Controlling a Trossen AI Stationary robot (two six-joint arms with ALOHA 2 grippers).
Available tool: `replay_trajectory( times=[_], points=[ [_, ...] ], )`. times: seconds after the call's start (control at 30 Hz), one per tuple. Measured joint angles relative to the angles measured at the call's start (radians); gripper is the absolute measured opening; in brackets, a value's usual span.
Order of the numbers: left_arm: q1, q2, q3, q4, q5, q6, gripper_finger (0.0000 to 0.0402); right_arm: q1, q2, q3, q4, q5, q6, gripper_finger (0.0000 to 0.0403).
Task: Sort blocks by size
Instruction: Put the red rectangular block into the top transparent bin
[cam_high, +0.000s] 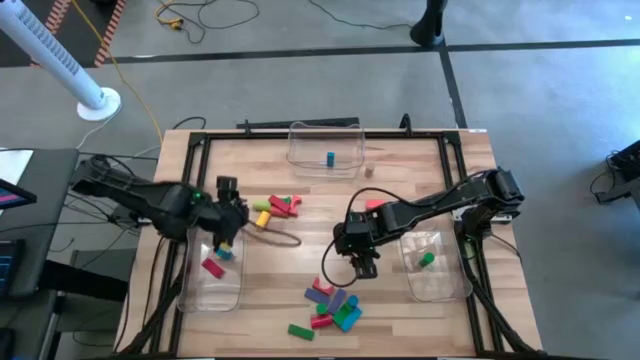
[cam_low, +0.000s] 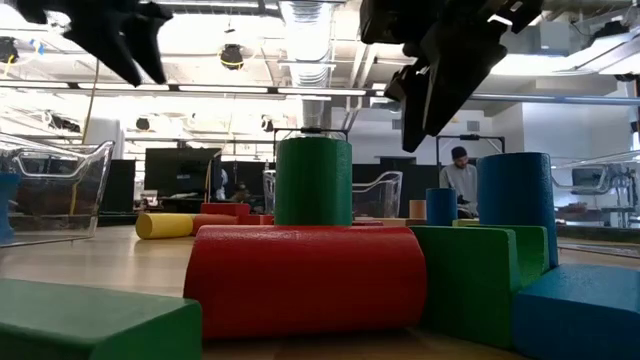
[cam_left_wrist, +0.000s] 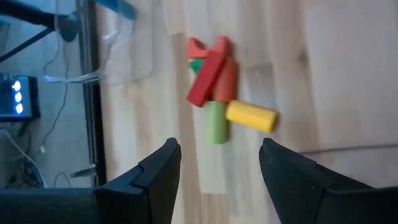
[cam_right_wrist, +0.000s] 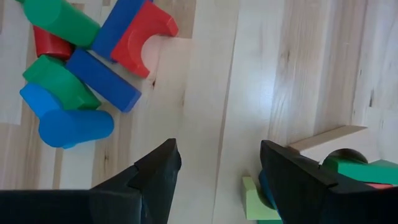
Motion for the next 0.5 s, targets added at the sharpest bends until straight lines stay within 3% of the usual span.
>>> replay_trajectory(
  times=[0.23, 0.5],
  points=[
    [0.146, -0.001, -0.007, 0.144, 0.174, 0.14, 0.0209, 0.039, 0.0, 0.0, -0.002, 0.0, 0.0, 0.0255],
    [0.215, 0.0, -0.094, 0.3, 0.331, 0.238, 0.0209, 0.103, 0.0, 0.0, 0.007, 0.0, 0.014, 0.0255]
  ],
)
